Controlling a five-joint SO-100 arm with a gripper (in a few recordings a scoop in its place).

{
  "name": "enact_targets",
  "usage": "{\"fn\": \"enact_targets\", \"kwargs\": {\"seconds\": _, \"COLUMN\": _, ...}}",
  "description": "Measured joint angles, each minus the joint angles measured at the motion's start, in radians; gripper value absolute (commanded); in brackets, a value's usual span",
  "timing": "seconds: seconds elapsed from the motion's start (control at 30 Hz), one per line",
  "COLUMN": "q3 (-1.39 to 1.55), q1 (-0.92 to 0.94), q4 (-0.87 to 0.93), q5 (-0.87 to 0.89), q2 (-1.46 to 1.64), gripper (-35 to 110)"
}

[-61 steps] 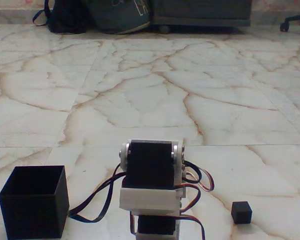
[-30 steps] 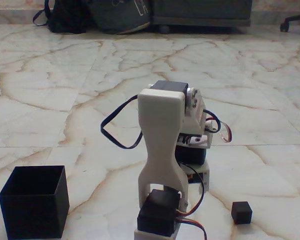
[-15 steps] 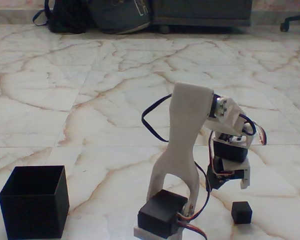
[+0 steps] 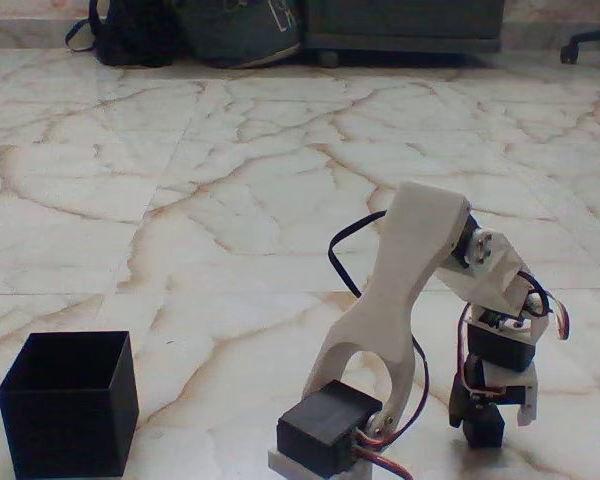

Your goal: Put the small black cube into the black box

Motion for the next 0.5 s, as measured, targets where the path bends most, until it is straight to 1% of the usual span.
{"fn": "enact_targets", "kwargs": {"seconds": 0.5, "q3": -0.003, "q1": -0.051, "q4": -0.025, "q5": 0.031, "q2": -0.051, "gripper": 2}}
